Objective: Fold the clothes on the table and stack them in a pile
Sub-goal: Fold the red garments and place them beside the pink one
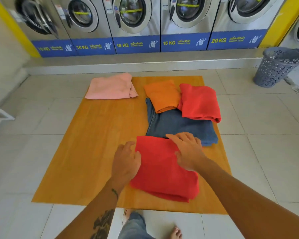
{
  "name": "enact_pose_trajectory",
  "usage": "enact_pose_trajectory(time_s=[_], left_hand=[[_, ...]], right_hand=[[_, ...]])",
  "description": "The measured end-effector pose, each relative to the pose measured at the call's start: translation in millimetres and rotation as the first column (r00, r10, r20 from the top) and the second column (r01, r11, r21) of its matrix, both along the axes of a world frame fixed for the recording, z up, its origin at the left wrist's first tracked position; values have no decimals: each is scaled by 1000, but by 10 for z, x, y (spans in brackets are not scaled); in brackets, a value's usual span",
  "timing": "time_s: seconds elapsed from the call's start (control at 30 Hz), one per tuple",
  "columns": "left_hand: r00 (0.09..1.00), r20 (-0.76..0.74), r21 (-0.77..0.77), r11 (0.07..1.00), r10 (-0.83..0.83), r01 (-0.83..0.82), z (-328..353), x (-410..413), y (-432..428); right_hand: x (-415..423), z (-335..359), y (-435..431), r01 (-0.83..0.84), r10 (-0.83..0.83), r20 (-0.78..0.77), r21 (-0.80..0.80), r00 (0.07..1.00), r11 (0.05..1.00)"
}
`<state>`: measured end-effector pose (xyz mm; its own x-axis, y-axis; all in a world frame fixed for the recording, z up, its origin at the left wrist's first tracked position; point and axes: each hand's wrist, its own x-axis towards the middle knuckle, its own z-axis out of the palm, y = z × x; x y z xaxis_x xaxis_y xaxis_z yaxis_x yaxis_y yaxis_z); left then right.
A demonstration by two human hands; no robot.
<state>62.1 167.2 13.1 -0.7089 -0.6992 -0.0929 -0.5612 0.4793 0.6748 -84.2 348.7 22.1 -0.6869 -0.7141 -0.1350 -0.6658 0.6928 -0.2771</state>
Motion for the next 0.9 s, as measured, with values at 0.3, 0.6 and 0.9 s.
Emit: enact_pose_trajectory(time_s=[0.3, 0.6, 0.9], left_hand=[[988, 129, 246, 968, -89, 55, -144, -237, 173], [991, -131, 530, 844, -18, 85, -200, -174, 167], [969, -226, 559, 828, 104, 41, 279, -51, -703]], right_hand=[[89, -188, 351, 534, -416, 478, -138, 774, 834], [276, -162, 182, 461, -202, 644, -262, 738, 848], [94, 150, -617, 481, -140, 595, -465, 792, 744]])
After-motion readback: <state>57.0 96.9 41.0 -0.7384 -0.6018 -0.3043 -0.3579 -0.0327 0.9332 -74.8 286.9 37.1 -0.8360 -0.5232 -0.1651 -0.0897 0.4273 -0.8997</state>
